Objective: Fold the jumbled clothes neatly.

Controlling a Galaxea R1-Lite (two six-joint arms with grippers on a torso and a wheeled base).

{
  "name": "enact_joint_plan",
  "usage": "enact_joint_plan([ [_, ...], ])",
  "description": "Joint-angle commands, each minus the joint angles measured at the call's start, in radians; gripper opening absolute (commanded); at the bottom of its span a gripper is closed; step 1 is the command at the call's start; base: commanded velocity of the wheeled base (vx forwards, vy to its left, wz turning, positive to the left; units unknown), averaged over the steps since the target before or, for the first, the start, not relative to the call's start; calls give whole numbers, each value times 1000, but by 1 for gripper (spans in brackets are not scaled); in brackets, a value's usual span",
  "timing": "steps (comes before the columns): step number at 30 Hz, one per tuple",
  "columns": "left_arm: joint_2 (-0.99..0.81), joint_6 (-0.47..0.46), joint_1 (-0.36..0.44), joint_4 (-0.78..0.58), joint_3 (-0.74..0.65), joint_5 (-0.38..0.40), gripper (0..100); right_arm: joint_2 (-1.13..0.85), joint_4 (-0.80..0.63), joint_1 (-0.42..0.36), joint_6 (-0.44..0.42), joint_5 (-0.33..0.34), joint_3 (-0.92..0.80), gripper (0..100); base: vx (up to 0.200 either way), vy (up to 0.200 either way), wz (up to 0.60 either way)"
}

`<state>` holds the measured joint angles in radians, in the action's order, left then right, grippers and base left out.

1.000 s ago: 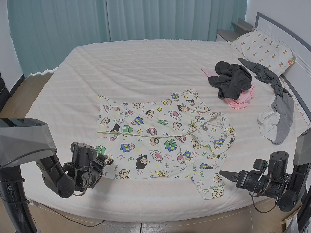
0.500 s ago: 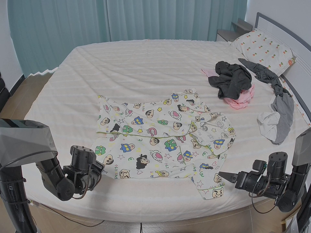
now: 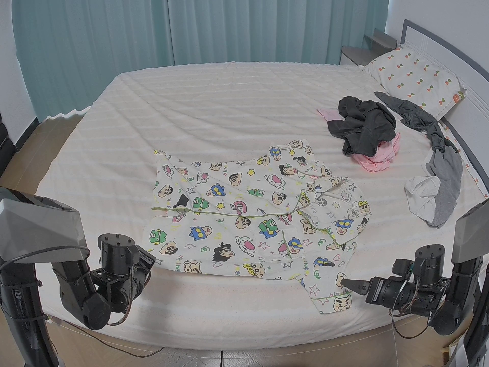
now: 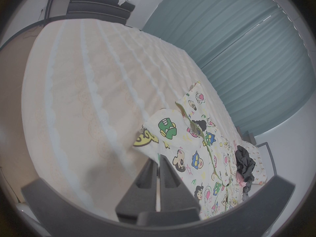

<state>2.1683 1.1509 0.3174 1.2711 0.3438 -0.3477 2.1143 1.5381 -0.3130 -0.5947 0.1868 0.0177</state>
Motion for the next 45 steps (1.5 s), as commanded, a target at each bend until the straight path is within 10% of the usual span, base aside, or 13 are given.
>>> enact_joint_plan([
  [1,2,-23,-6,57,-59,-11,0,102,28,0,4,-1,-18,100,0,0,0],
  [45,77,-54,-153,156,-69,47,0,237,-15,-17,246,195,186,100,0,0,0],
])
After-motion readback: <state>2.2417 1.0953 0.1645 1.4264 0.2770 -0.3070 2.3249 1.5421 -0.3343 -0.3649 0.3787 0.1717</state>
